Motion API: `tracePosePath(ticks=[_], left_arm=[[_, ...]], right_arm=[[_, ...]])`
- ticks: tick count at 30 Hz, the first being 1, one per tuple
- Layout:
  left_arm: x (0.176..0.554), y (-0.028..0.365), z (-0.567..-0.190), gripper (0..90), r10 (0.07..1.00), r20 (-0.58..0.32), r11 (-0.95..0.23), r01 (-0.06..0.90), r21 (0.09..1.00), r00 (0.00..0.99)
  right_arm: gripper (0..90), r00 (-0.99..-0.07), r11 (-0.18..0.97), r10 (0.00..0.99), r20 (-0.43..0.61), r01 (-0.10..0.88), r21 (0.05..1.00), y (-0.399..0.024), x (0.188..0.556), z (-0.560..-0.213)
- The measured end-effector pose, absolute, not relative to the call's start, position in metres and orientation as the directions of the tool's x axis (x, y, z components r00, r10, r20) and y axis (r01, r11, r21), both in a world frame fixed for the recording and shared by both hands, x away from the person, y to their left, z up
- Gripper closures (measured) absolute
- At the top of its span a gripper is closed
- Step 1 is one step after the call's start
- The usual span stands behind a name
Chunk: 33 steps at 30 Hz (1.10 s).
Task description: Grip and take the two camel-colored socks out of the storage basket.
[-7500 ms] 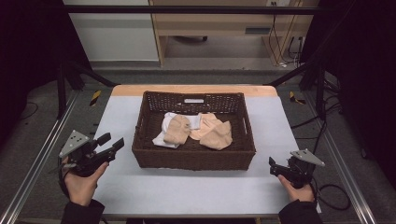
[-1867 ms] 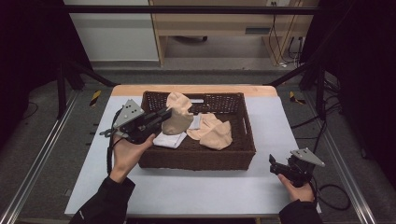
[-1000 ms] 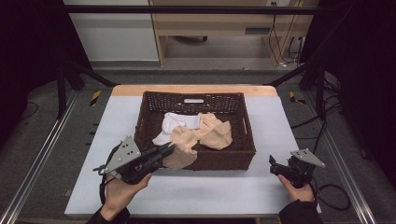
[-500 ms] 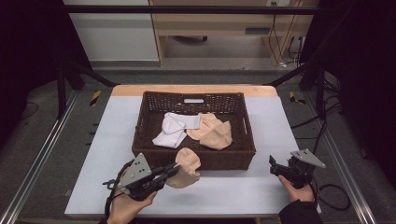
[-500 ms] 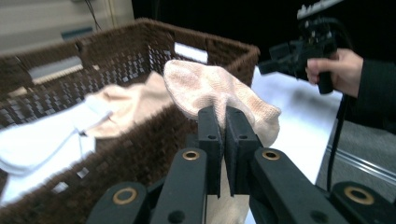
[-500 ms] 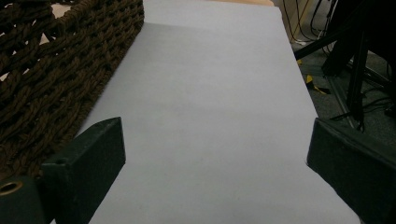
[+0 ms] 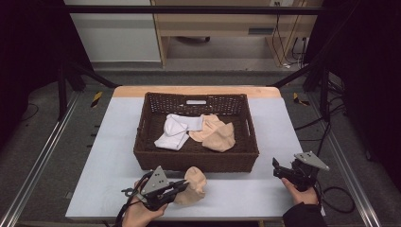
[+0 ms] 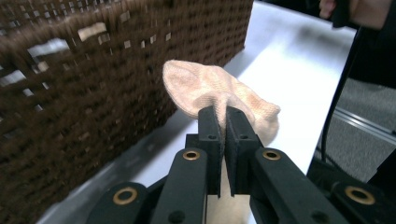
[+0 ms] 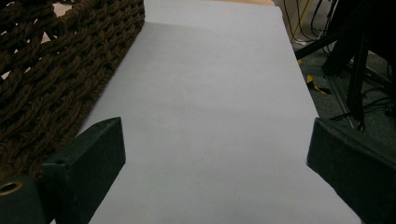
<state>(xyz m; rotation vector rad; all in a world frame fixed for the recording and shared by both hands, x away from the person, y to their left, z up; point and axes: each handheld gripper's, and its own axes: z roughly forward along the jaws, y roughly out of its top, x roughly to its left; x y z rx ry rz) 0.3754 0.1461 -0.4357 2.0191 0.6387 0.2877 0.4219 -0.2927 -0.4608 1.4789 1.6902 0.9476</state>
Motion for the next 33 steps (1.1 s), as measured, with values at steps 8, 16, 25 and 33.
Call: tracePosePath(ticks=[8, 16, 25, 33], left_arm=[[0.386, 0.143, -0.458, 82.7, 0.566, -0.056, -0.455, 0.368, 0.811, 0.822], [0.386, 0.144, -0.457, 67.1, 0.579, -0.062, -0.43, 0.369, 0.824, 0.813], [0.382, 0.151, -0.431, 64.1, 0.593, -0.061, -0.341, 0.319, 0.884, 0.803], [0.385, 0.155, -0.409, 63.9, 0.607, -0.056, -0.283, 0.281, 0.917, 0.793]], right_arm=[[4.7, -0.118, 0.093, 0.992, -0.039, 0.496, 0.863, -0.292, 0.423, -0.462], [4.7, -0.124, 0.097, 0.991, -0.04, 0.5, 0.861, -0.291, 0.423, -0.462], [4.8, -0.12, 0.093, 0.992, -0.038, 0.5, 0.861, -0.291, 0.424, -0.462], [4.3, -0.122, 0.09, 0.992, -0.032, 0.504, 0.859, -0.291, 0.426, -0.463]])
